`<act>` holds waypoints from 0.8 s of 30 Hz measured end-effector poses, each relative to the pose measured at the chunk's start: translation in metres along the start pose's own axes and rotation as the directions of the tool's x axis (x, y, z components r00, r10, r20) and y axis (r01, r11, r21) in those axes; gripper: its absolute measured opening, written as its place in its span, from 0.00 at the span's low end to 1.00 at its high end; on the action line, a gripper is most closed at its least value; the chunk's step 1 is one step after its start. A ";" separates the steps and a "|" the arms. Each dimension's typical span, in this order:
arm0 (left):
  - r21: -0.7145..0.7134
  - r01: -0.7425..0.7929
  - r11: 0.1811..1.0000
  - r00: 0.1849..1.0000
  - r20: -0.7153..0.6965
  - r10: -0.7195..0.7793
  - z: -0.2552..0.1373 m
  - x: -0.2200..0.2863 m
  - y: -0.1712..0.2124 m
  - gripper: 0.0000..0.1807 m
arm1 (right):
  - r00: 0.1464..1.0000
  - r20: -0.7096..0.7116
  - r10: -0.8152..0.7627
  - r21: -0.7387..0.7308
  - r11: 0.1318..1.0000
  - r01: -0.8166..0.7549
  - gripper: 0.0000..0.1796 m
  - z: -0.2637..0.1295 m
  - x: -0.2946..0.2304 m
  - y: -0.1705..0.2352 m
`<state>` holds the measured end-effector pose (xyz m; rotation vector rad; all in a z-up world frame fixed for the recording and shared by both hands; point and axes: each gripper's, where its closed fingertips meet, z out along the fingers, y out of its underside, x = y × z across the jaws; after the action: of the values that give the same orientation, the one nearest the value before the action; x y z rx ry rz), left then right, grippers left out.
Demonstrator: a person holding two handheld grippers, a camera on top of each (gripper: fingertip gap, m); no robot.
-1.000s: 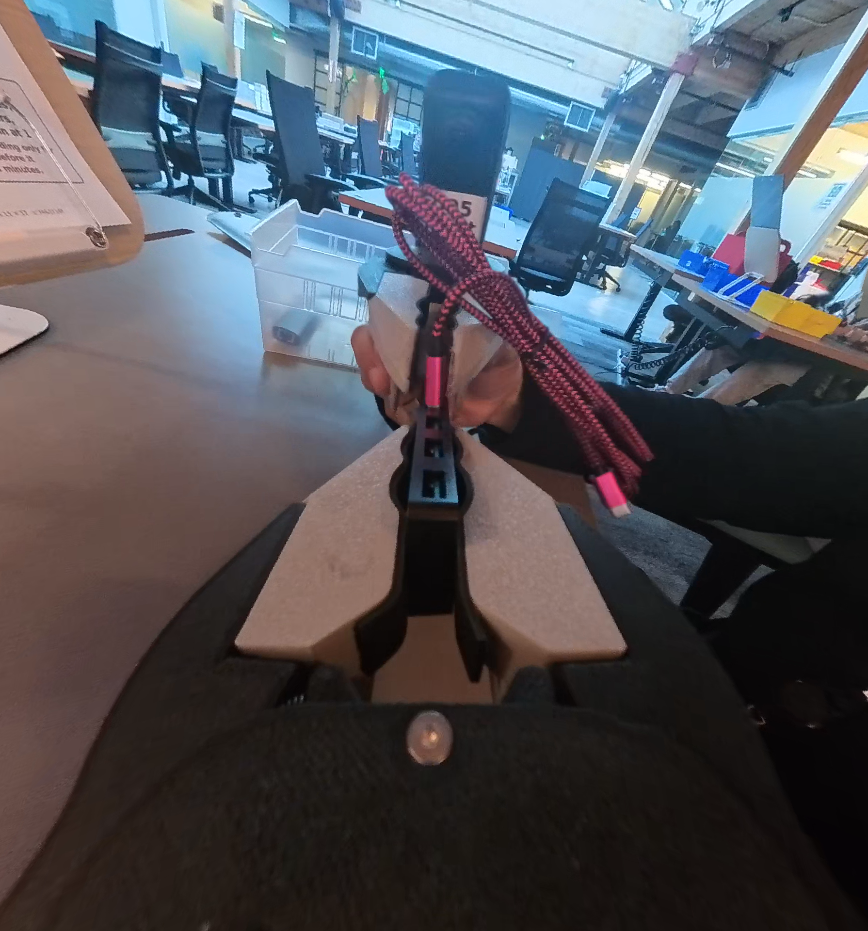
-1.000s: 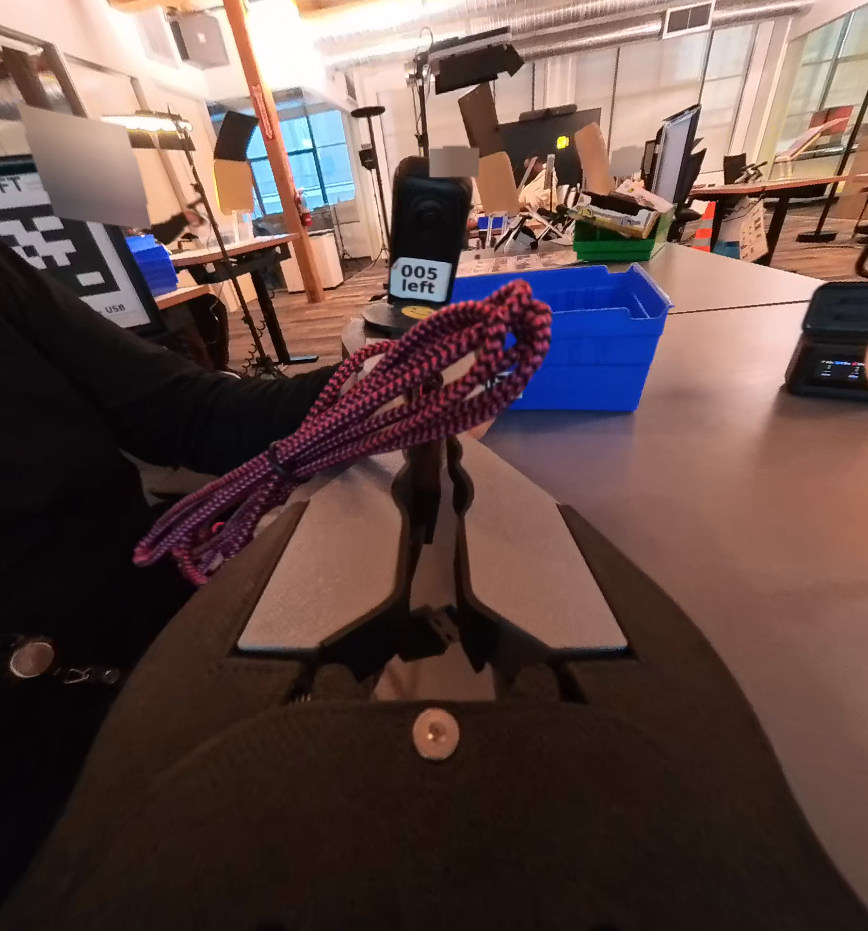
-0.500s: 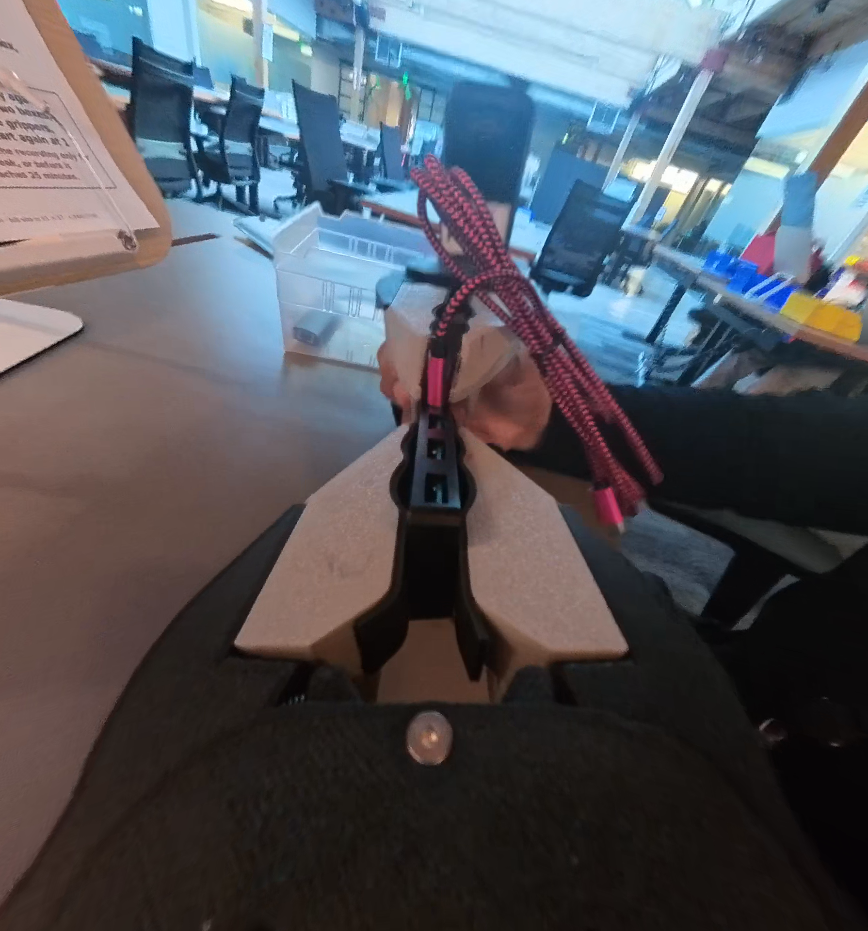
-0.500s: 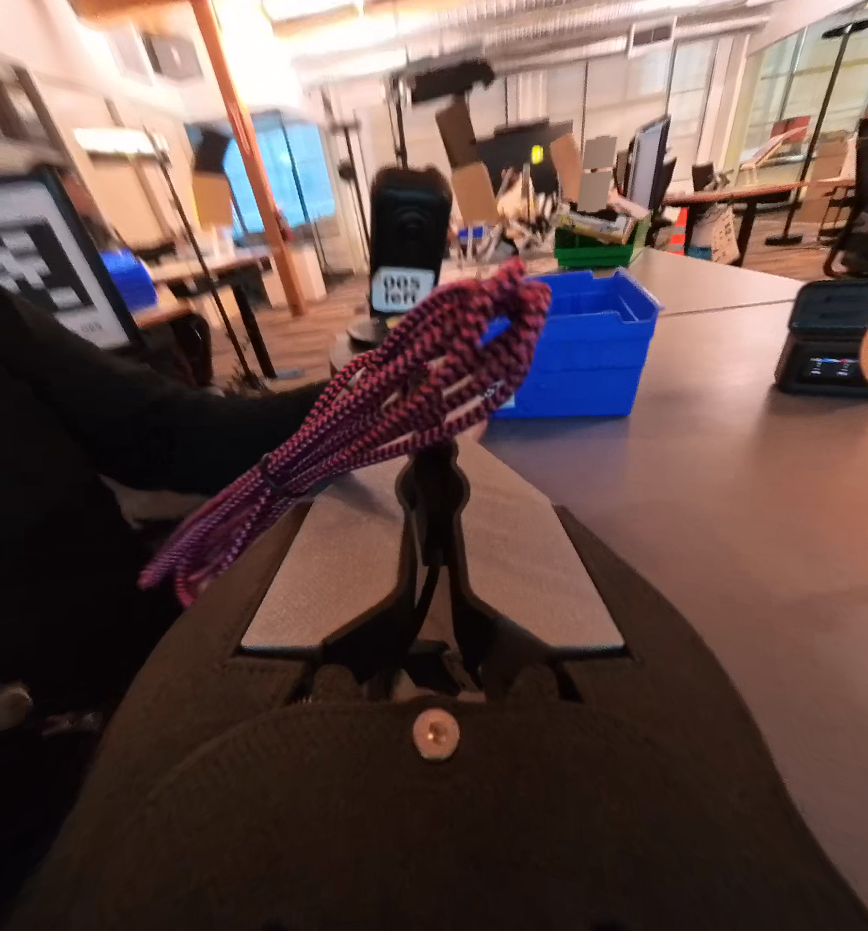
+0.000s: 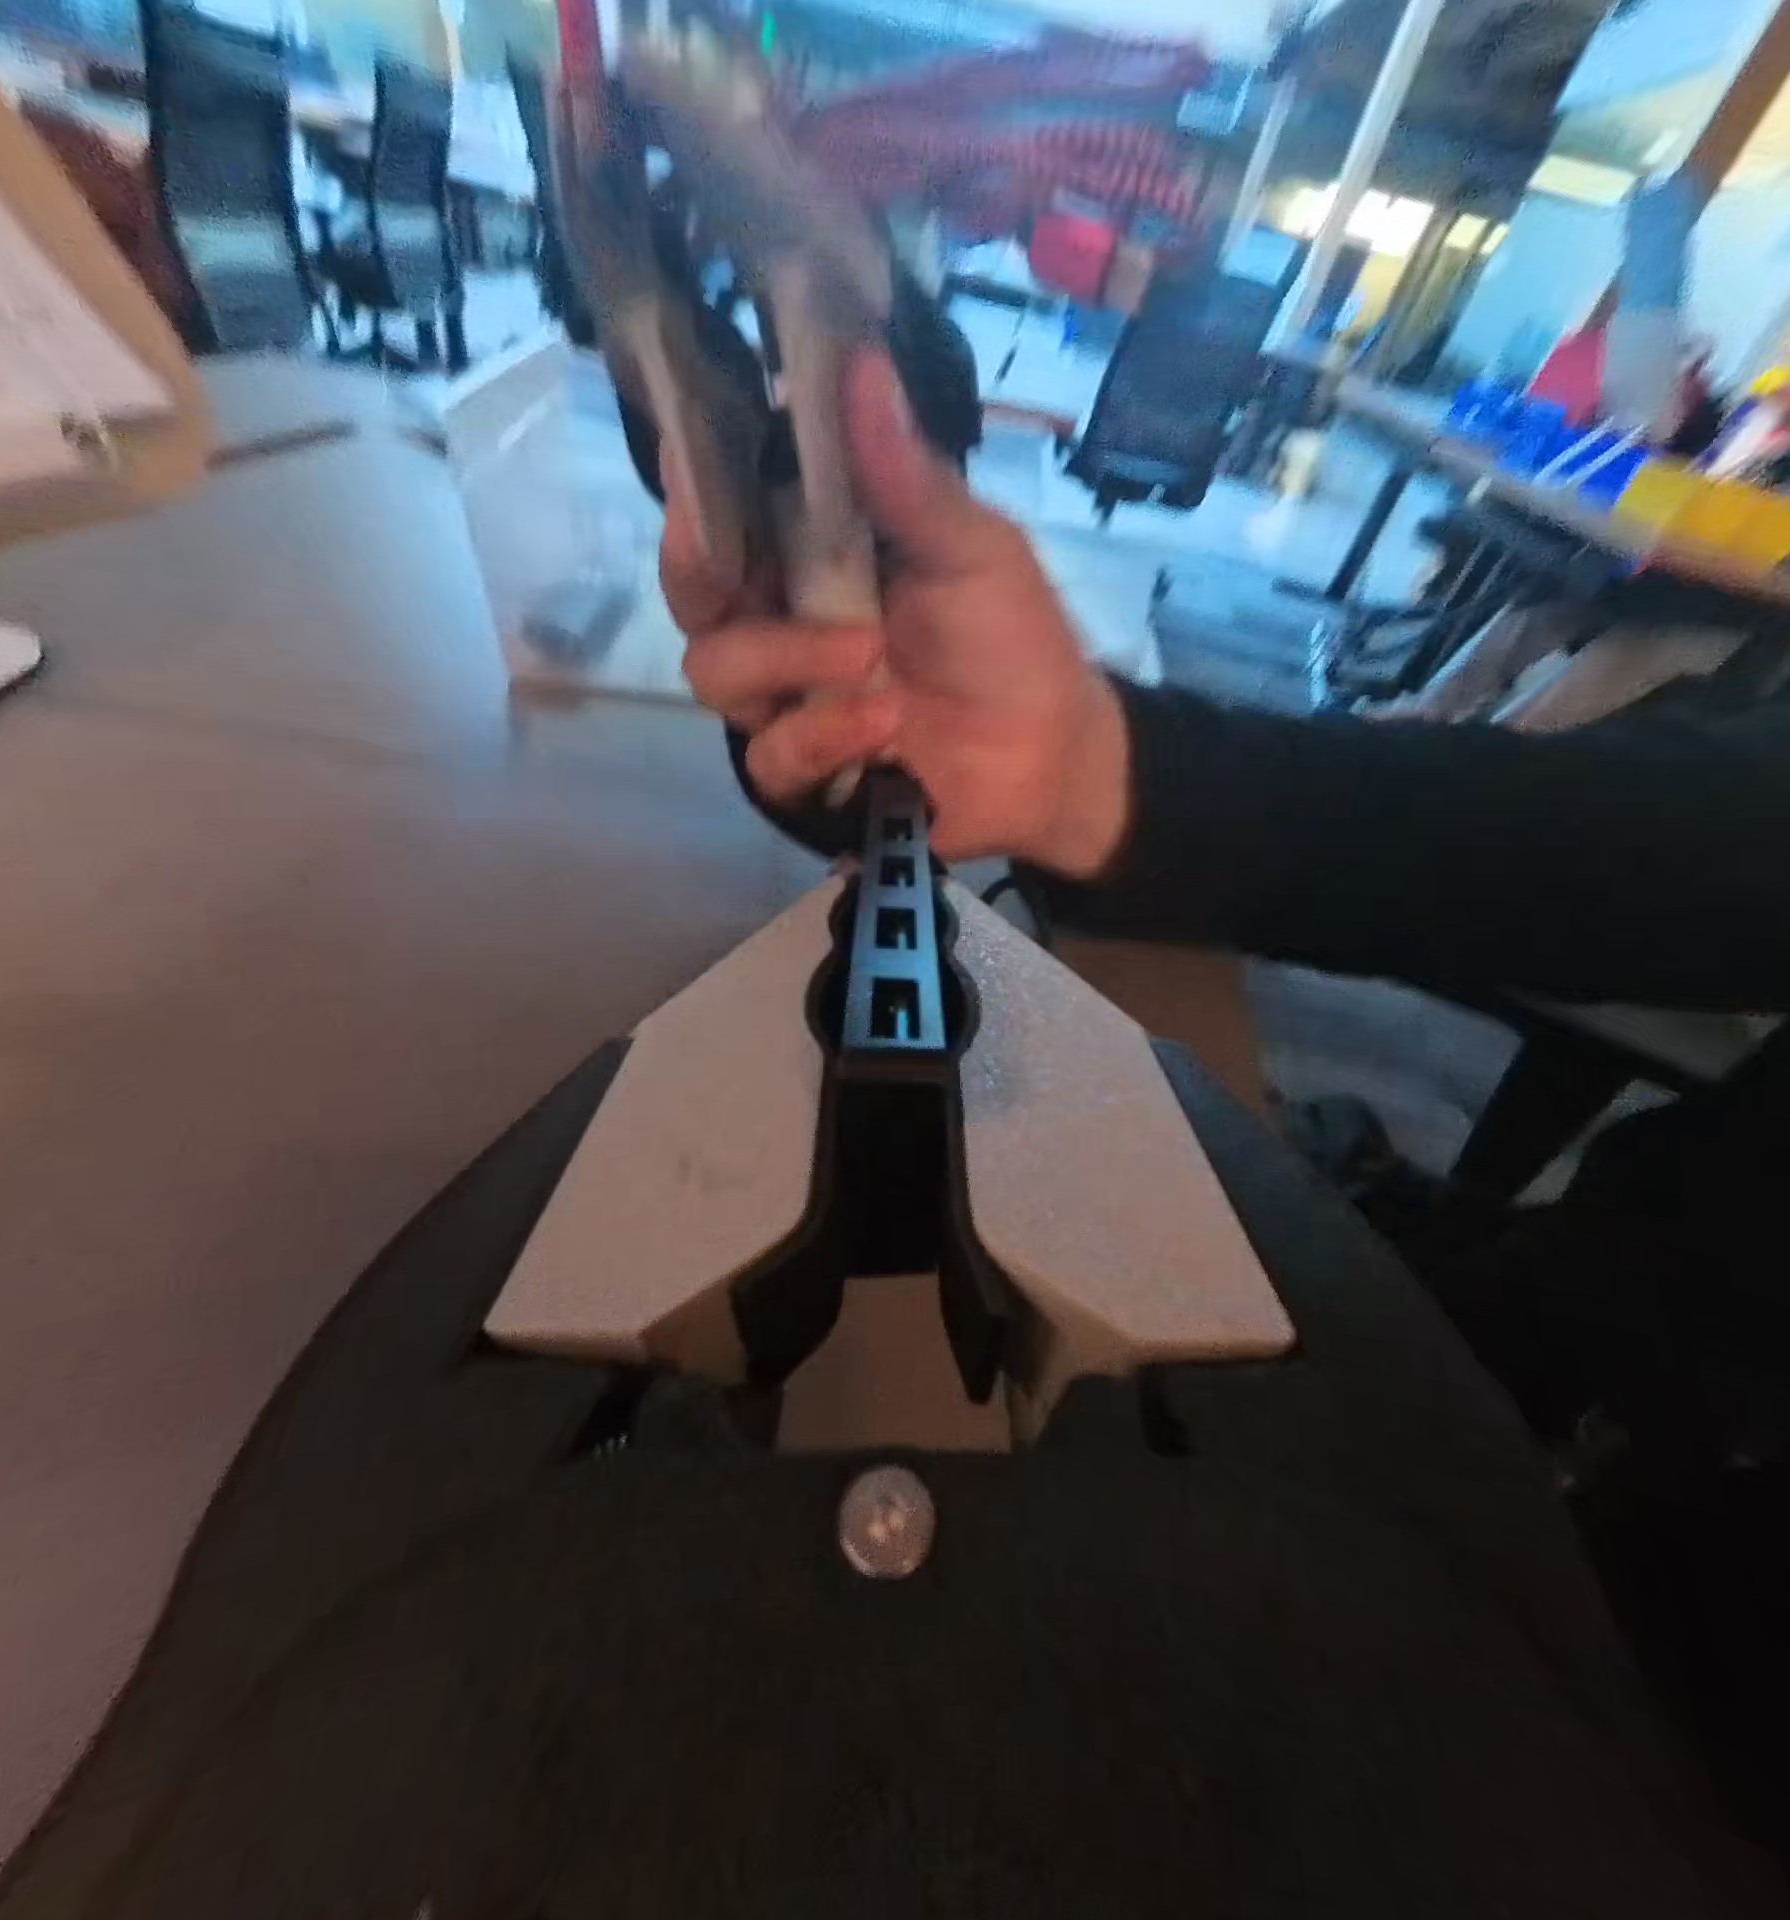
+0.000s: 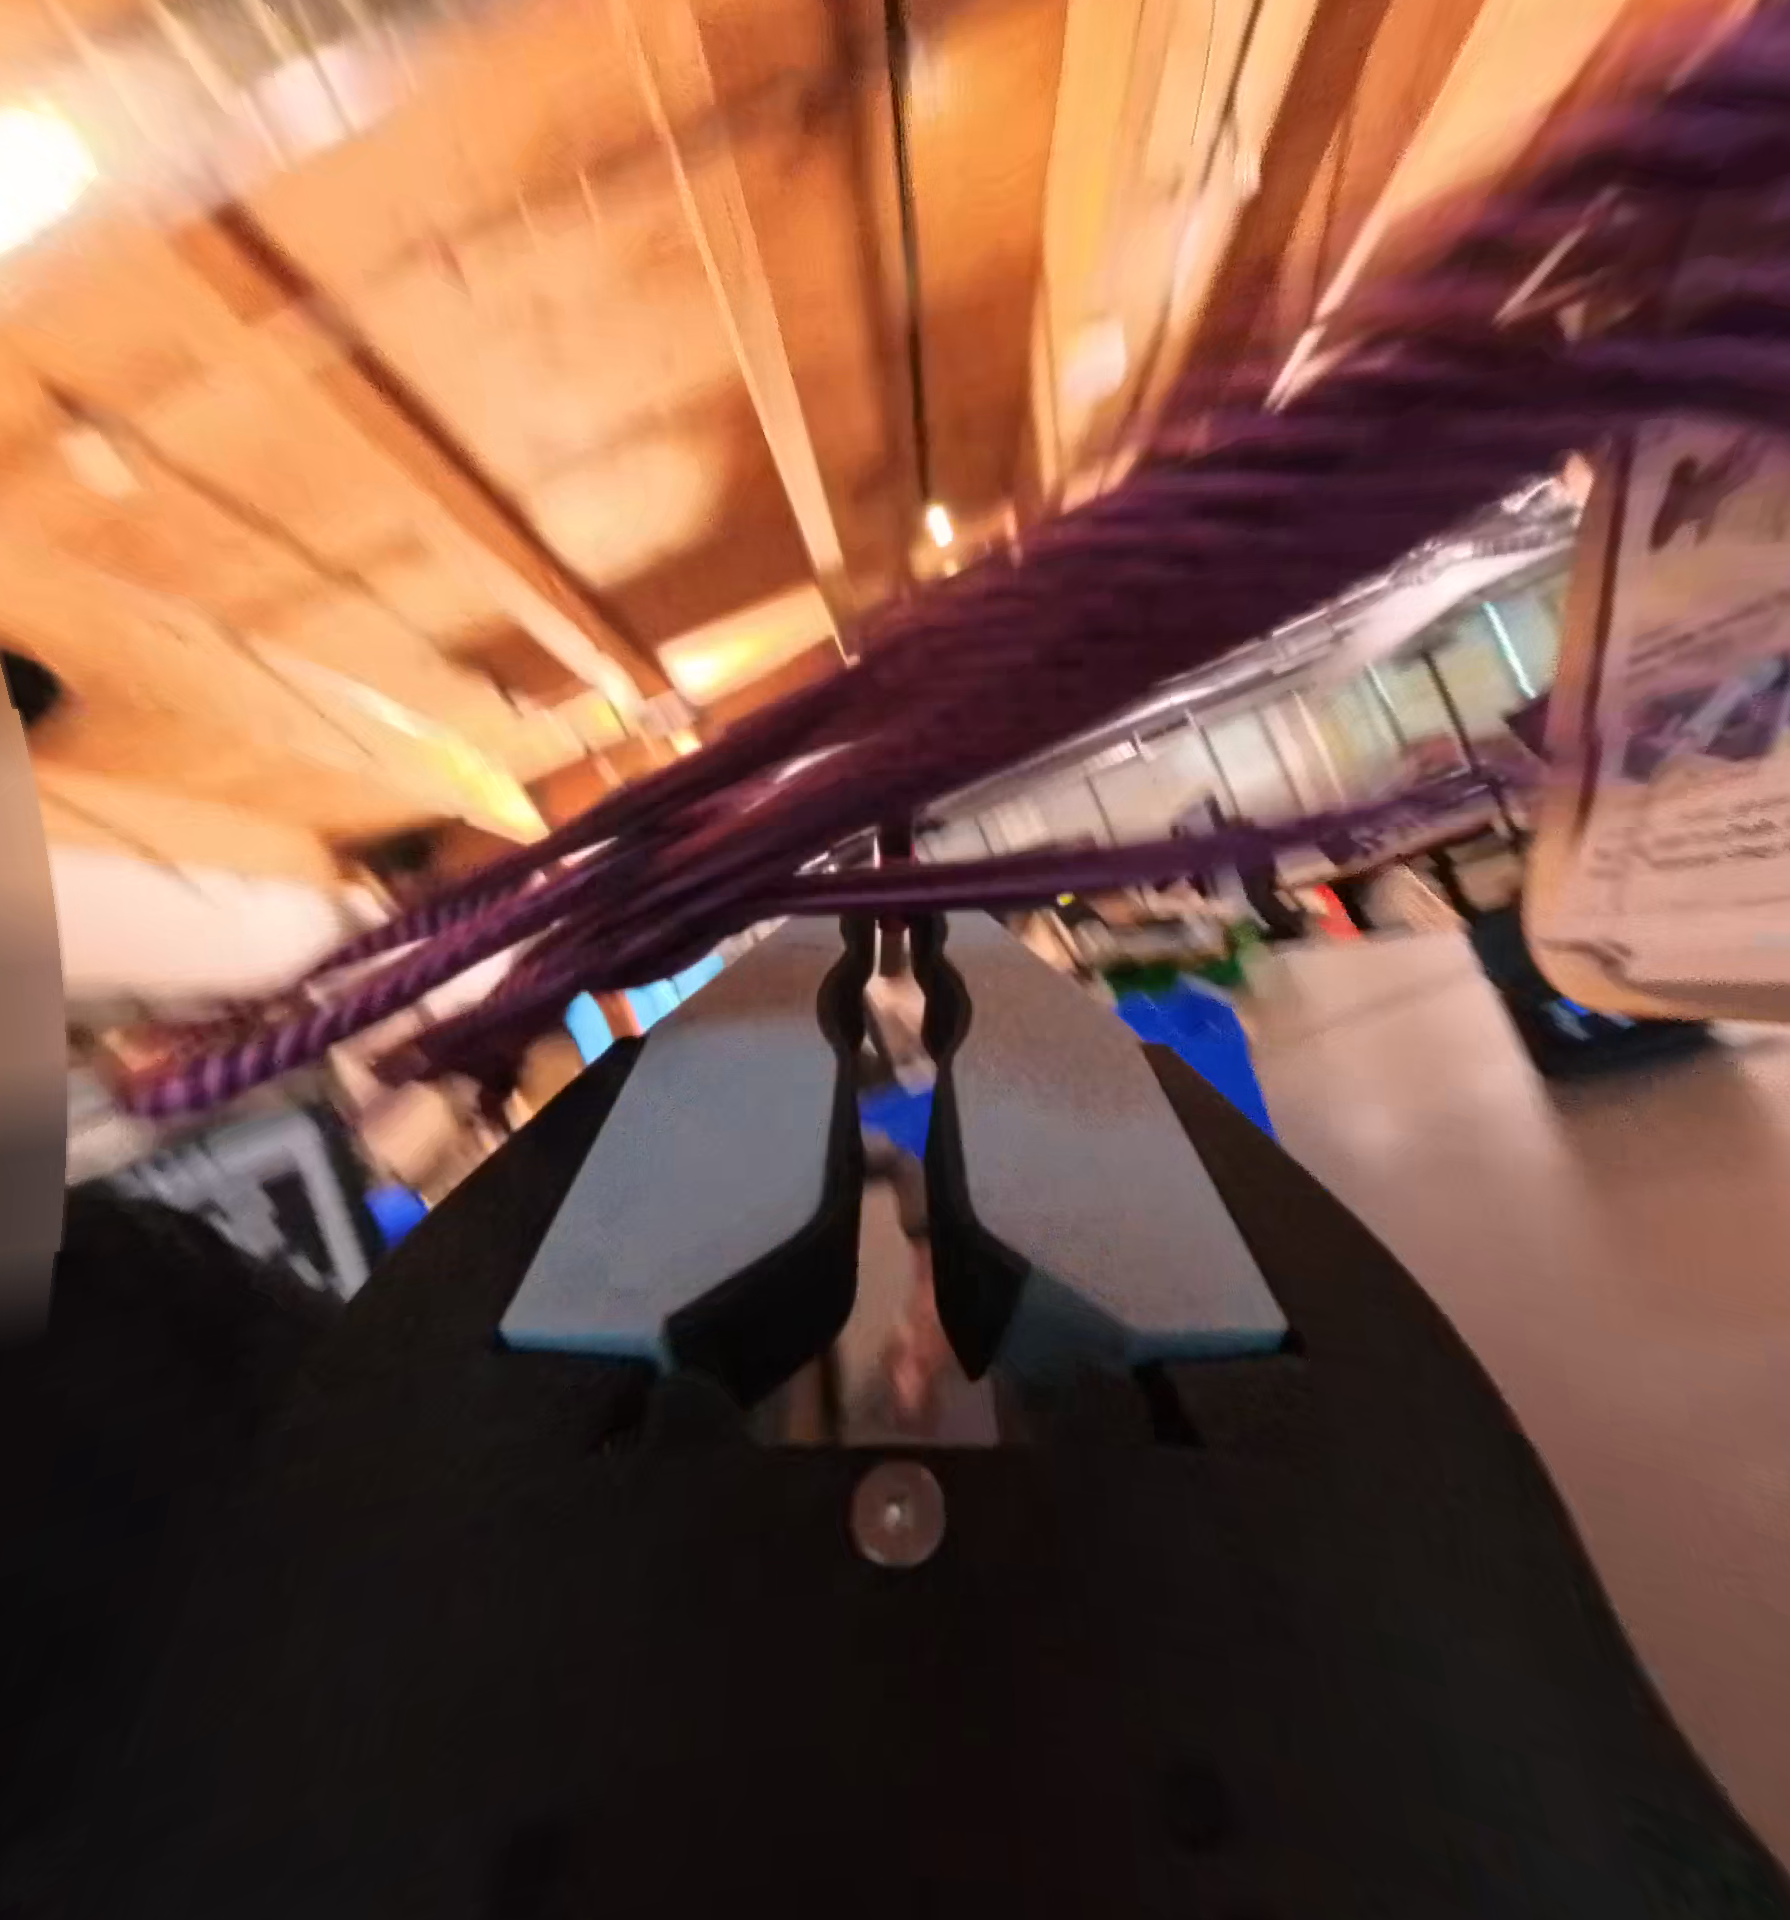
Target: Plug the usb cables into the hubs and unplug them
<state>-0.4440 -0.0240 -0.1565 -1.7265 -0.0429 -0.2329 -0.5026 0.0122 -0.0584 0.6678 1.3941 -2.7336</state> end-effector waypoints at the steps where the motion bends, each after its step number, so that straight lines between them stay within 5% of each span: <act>1: 0.052 0.007 0.999 1.000 -0.013 -0.007 -0.003 0.001 -0.011 0.05 | 0.998 -0.018 -0.066 -0.097 0.993 0.064 0.01 0.001 -0.002 0.010; 10: 0.165 -0.193 0.967 0.977 0.122 0.174 -0.014 -0.003 -0.033 0.05 | 0.923 -0.149 -0.354 -0.342 0.895 0.288 0.00 0.004 0.008 0.032; 15: 0.145 -0.129 0.981 0.984 0.140 0.108 -0.013 -0.014 -0.027 0.04 | 0.815 -0.230 -0.531 -0.452 0.801 0.394 0.01 0.000 -0.022 0.011; 20: 0.091 -0.160 0.983 0.971 0.195 0.140 -0.011 -0.020 -0.022 0.05 | 0.531 -0.226 -0.817 -0.772 0.483 0.414 0.01 -0.050 -0.059 -0.062; 24: 0.095 -0.172 0.981 0.971 0.184 0.152 -0.010 -0.014 -0.023 0.05 | 0.388 -0.166 -0.907 -0.982 0.186 0.015 0.03 -0.162 -0.048 -0.106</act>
<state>-0.4630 -0.0283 -0.1348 -1.6267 -0.0427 0.0425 -0.4187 0.1926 -0.0420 1.4728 3.5053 -1.0100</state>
